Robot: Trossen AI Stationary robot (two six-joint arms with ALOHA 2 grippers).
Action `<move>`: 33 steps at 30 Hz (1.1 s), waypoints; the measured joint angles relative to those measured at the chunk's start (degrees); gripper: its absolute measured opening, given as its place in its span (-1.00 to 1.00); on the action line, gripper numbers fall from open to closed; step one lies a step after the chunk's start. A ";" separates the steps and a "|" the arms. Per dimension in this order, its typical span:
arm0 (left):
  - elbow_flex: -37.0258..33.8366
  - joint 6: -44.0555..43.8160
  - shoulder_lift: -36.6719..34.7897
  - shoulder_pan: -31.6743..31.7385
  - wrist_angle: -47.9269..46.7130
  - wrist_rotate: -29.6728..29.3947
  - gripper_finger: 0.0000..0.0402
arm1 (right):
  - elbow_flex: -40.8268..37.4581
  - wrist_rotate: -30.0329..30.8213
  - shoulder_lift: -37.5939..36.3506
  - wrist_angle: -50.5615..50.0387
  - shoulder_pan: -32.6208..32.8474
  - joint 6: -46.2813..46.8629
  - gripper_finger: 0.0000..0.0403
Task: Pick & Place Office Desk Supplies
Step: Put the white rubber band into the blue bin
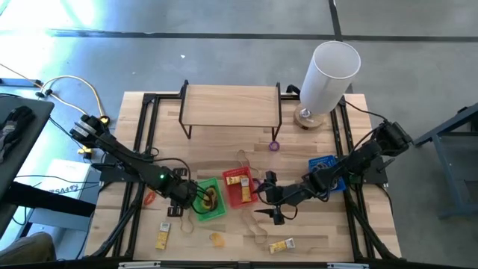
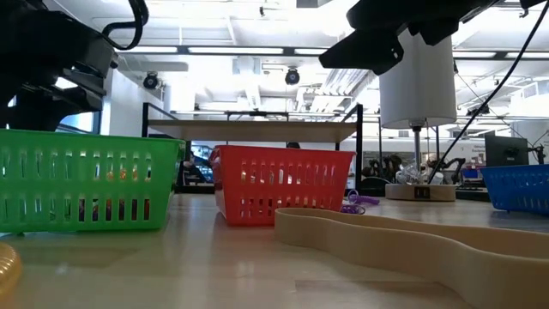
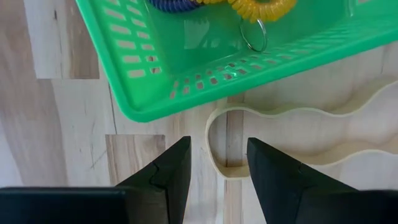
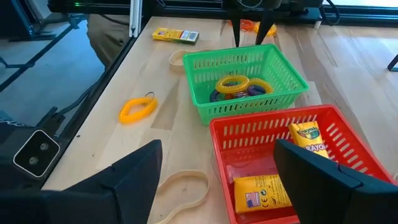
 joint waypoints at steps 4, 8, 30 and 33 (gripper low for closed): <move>-0.19 -0.17 0.00 -0.63 0.05 -1.78 -0.26 | 0.00 0.00 0.00 0.00 0.00 0.28 0.47; -0.85 -4.14 0.02 -1.40 0.05 -2.05 -0.26 | 0.00 0.00 0.00 -0.01 0.00 0.28 0.47; -4.24 -7.09 1.43 -2.13 5.42 -4.34 -0.26 | -0.02 0.07 0.00 -0.35 0.00 0.30 0.47; -4.24 -7.20 3.49 -2.13 5.42 -4.32 -0.26 | -0.02 0.07 0.00 -0.63 0.00 0.30 0.47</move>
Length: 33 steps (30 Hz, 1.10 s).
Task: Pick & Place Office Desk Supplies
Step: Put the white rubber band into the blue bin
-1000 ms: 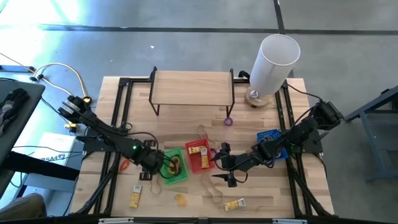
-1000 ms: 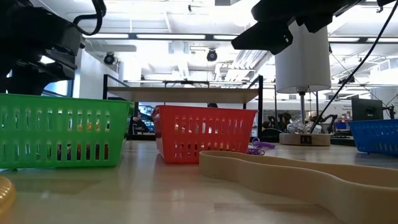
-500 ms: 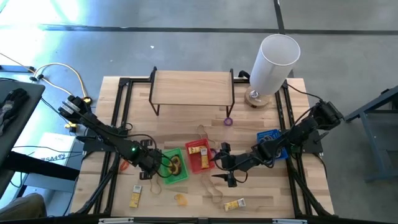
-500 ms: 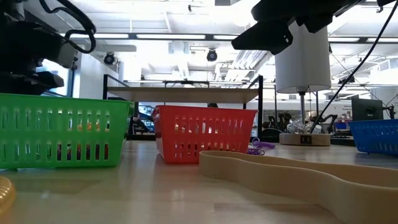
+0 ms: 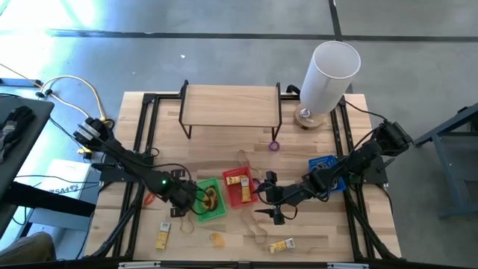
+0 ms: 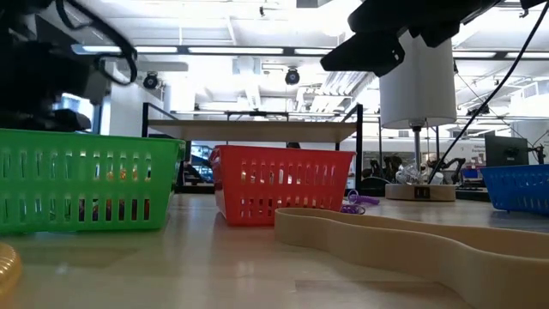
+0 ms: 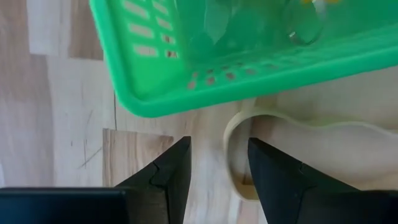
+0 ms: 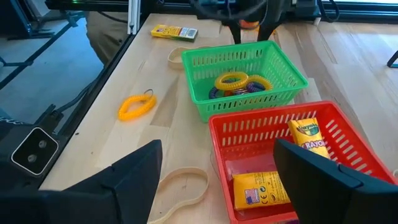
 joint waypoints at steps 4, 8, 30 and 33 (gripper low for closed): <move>0.20 0.49 2.78 0.00 0.01 0.37 -0.26 | 0.00 0.00 0.00 -0.80 0.00 0.02 0.47; 0.31 -0.66 4.37 0.02 -0.11 2.15 -0.26 | 0.00 -0.01 0.01 -0.86 0.00 0.03 0.47; 0.19 -0.87 4.75 -0.11 1.07 3.15 -0.81 | 0.00 -0.03 0.02 -0.97 0.00 0.02 0.47; 0.72 -0.86 4.77 -0.27 0.72 3.21 -0.96 | 0.00 -0.04 0.02 -1.10 0.00 0.02 0.47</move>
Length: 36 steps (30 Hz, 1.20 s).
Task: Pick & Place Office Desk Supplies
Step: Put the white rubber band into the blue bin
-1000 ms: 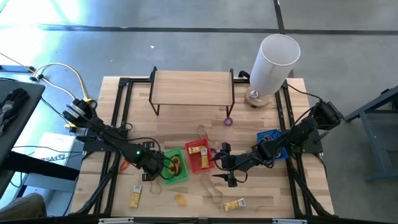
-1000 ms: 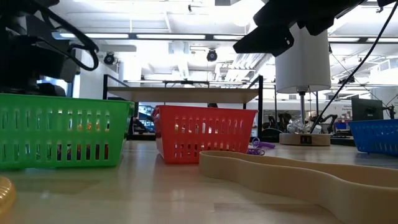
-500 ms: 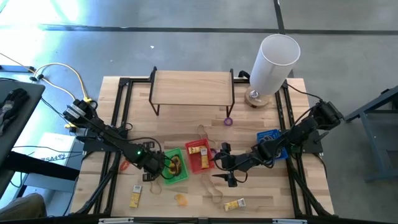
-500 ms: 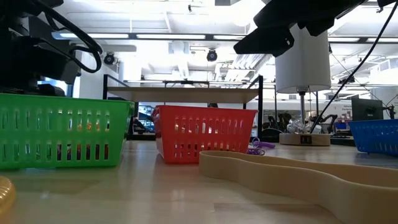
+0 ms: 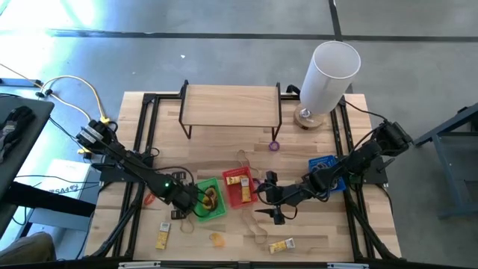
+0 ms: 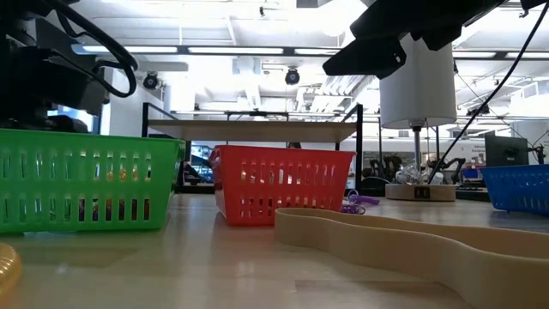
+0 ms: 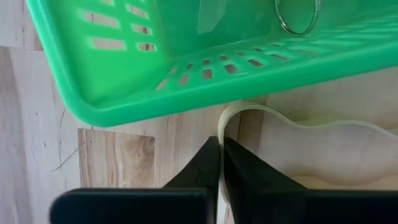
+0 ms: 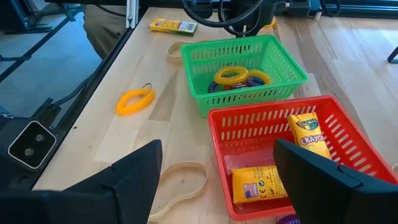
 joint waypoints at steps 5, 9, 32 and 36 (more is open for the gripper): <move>2.53 0.03 0.31 -0.05 -3.10 -0.03 -0.99 | 0.00 -2.24 0.00 0.03 -0.02 0.01 0.47; 6.43 -0.88 0.31 -0.08 -8.67 0.22 -0.99 | 0.00 -4.74 0.00 0.04 0.00 0.02 0.47; 41.18 -8.60 0.07 -3.62 -49.61 -2.57 -1.00 | 0.00 -5.31 0.00 0.02 0.11 0.08 0.47; 45.74 -8.41 0.02 -4.83 -52.91 -6.44 -1.00 | 0.00 -5.31 0.00 0.02 0.11 0.00 0.47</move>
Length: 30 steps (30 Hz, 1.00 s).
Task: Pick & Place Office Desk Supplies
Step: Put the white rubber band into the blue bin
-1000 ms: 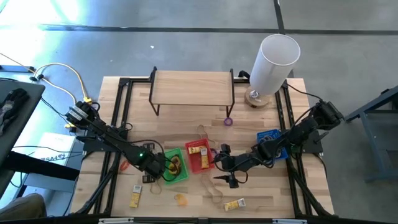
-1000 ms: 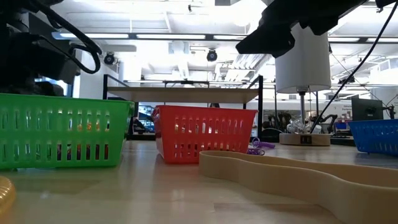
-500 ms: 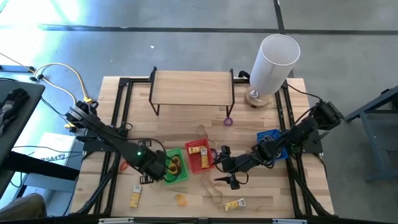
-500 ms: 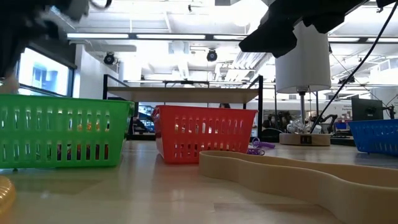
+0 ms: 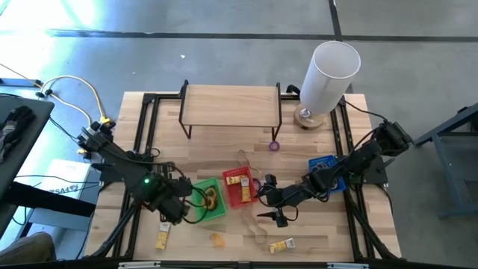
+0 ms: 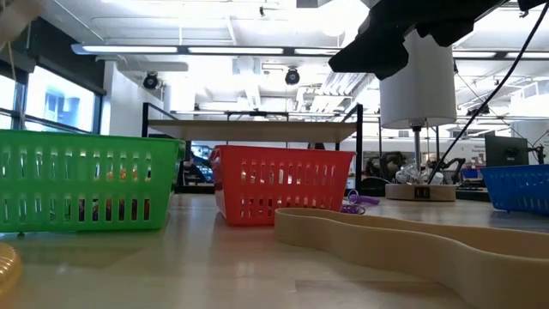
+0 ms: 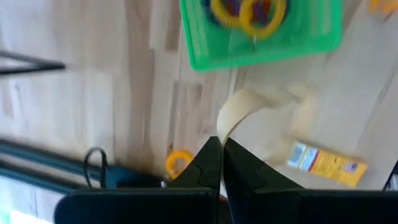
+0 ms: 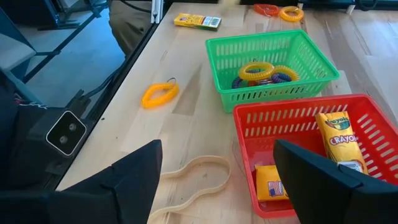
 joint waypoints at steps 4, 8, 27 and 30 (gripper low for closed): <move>4.41 4.17 -0.04 -0.82 0.25 -5.85 -1.00 | 0.00 0.00 0.00 0.01 0.00 0.00 0.47; 8.36 3.97 0.02 -0.91 0.37 -18.36 -1.00 | 0.00 0.00 0.00 0.00 0.00 -0.02 0.47; 9.59 25.70 0.96 7.20 31.42 -31.84 -1.00 | 0.00 21.37 0.02 7.33 -0.17 -2.31 0.47; 9.57 27.52 0.97 8.02 31.56 -31.75 -1.00 | 0.00 16.81 0.02 13.63 -0.39 -7.01 0.47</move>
